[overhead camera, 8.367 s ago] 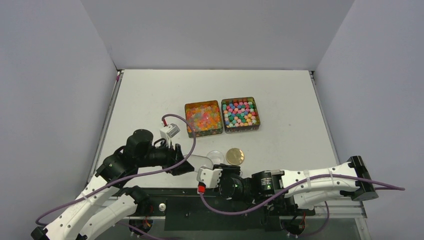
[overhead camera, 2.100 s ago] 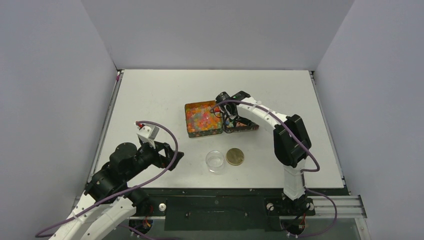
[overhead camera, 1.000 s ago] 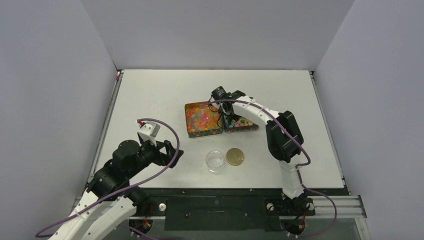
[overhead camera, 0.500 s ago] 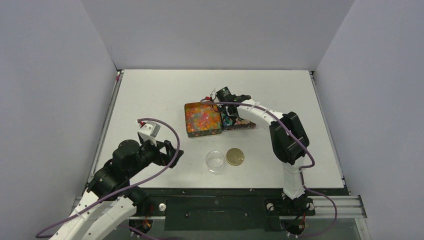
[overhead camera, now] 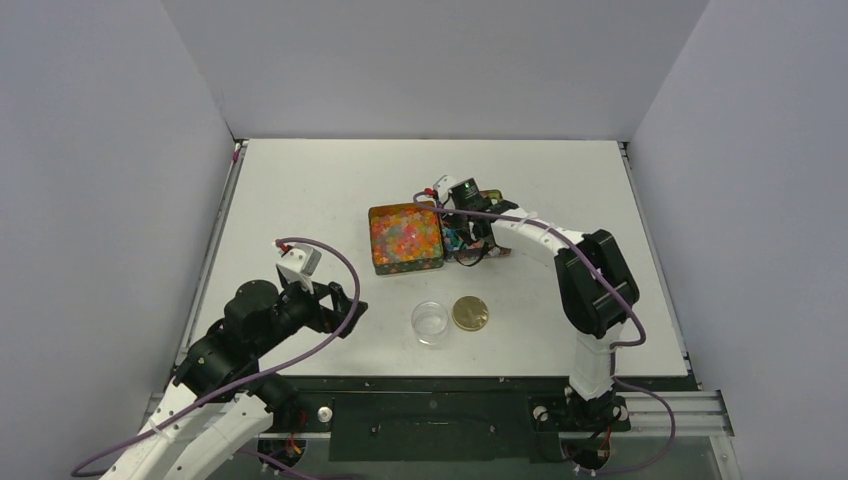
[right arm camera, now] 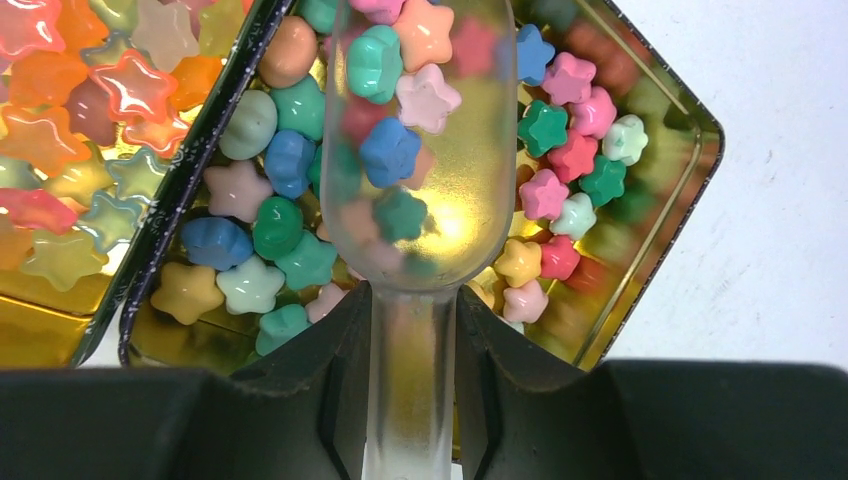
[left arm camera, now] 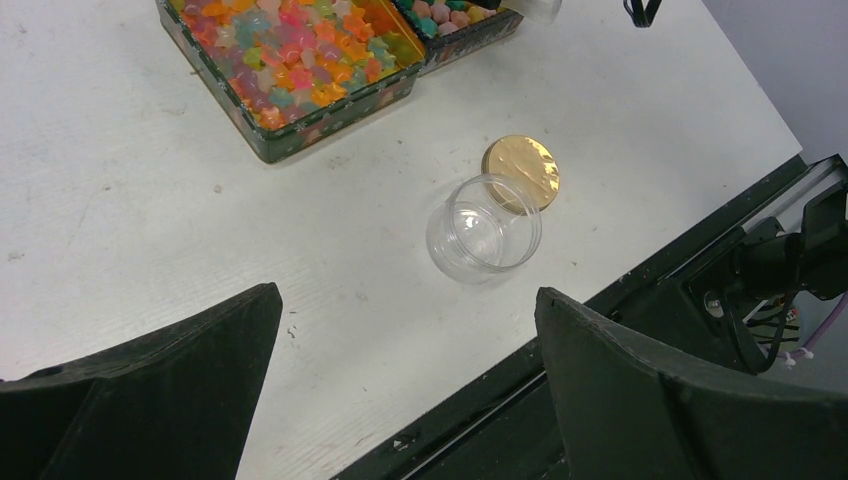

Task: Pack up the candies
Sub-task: Scoop the fake candies from the storage box.

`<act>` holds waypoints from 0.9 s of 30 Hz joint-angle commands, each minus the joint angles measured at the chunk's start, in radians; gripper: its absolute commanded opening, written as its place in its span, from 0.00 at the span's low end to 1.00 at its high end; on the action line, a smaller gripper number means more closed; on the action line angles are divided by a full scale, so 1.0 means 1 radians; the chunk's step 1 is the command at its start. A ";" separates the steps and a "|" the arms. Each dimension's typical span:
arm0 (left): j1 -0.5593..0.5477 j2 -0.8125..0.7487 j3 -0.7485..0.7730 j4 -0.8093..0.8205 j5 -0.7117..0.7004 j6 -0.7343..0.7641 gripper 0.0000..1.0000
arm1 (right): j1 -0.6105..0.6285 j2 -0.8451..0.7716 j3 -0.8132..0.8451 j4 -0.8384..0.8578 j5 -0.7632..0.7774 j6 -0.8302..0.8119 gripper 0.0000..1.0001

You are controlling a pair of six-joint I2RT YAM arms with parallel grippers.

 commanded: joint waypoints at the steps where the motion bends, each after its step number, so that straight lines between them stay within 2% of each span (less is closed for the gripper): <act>1: 0.010 0.000 0.003 0.054 0.011 0.010 0.96 | 0.008 -0.061 -0.038 0.039 -0.079 0.053 0.00; 27: 0.012 0.008 0.003 0.054 0.007 0.010 0.96 | 0.003 -0.319 -0.314 0.220 -0.012 0.118 0.00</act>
